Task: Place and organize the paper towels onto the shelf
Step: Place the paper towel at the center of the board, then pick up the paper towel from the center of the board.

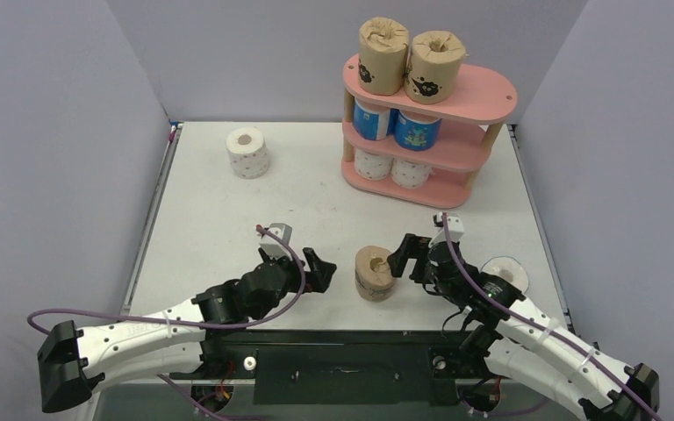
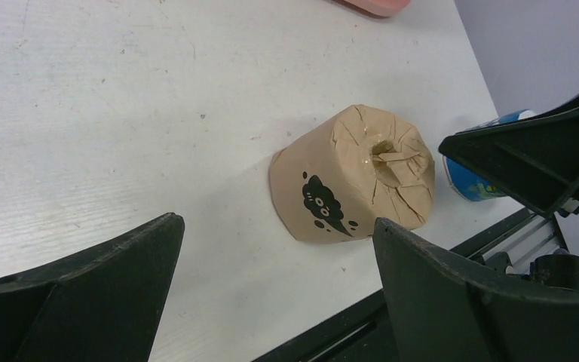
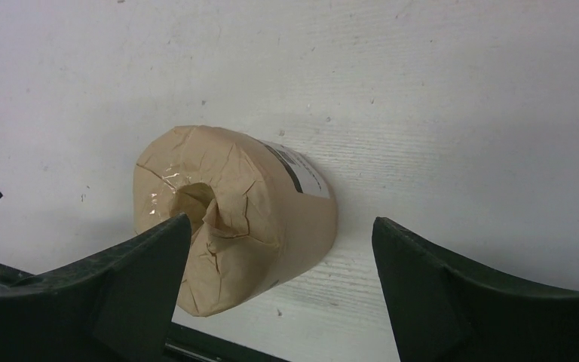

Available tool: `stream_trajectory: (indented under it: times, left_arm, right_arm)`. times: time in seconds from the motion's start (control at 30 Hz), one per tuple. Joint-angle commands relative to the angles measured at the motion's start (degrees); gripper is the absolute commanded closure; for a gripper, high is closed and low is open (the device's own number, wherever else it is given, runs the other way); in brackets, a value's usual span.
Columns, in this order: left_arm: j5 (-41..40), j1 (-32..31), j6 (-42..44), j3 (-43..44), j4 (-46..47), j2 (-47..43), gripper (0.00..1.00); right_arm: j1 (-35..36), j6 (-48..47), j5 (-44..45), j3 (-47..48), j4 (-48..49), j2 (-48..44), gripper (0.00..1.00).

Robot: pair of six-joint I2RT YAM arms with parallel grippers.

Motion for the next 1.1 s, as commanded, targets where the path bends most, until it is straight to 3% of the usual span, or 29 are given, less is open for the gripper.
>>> stream_trajectory:
  times: [0.0,0.27,0.6,1.07]
  left_arm:
    - [0.97,0.11,-1.89,-3.26,10.17,-5.21,0.04]
    - [2.1,0.11,-3.01,-6.21,11.59,-6.47,0.04]
    - [4.13,0.11,-2.94,-7.01,16.06,-2.95,0.04]
    - [7.65,0.11,-3.11,-6.37,20.13,2.0,0.03]
  right_arm:
    - [-1.44,-2.95,-5.54,-0.33,4.82,2.2,0.15]
    - [-3.91,-3.18,-9.6,-1.92,6.97,3.42,0.19]
    - [-4.01,-1.9,-11.97,-5.3,6.22,-6.55,0.17]
    - [-4.05,0.08,-7.72,-7.35,8.72,-1.4,0.23]
